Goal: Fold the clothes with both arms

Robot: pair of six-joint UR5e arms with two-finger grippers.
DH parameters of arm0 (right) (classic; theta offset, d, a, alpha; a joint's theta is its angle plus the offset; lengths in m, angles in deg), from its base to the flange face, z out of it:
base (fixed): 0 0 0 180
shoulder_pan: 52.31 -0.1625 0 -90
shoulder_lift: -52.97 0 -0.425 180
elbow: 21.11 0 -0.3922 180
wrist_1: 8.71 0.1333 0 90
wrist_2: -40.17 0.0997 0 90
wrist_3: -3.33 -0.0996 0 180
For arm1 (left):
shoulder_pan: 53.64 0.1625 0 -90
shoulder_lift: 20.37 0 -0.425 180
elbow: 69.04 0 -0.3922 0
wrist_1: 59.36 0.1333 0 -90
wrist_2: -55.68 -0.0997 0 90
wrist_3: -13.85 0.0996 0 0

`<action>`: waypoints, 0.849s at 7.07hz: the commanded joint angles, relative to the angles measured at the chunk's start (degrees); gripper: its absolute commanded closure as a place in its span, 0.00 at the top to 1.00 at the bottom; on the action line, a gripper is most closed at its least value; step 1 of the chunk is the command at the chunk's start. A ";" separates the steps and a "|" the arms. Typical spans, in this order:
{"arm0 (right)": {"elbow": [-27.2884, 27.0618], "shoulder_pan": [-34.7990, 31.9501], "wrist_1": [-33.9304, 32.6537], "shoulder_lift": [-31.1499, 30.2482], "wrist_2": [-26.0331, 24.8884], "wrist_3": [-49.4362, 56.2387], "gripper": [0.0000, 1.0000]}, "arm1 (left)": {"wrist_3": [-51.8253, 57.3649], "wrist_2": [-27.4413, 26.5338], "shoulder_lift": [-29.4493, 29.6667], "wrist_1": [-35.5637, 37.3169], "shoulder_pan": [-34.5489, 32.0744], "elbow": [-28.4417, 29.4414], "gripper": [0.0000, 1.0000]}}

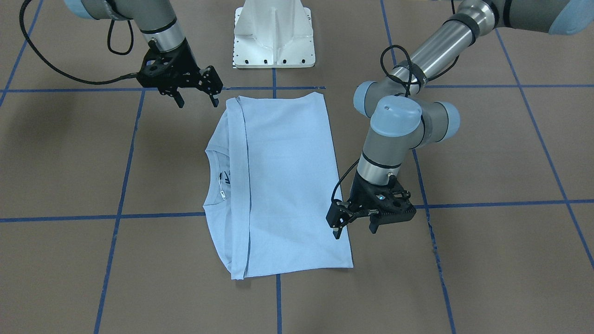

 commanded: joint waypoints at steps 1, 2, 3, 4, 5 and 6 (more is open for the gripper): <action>5.70 3.25 -4.12 7.30 -2.27 2.31 1.00 | 1.47 0.38 -6.98 13.49 0.71 -18.06 1.00; 5.99 5.35 -3.95 7.41 -4.36 7.97 1.00 | 1.47 0.90 -7.53 18.52 2.37 -22.84 1.00; 7.47 6.93 -3.60 7.33 -5.78 13.16 1.00 | 1.38 0.91 -7.53 19.70 3.08 -24.02 1.00; 8.88 8.34 -1.59 7.15 -5.88 15.39 1.00 | 1.38 0.91 -7.97 19.71 3.44 -23.86 1.00; 10.89 9.75 -0.61 7.24 -6.92 15.50 0.95 | 1.38 0.91 -9.37 19.62 3.53 -23.95 1.00; 11.35 10.72 -0.52 7.24 -8.67 17.59 0.84 | 1.38 0.91 -9.38 19.62 3.53 -23.95 1.00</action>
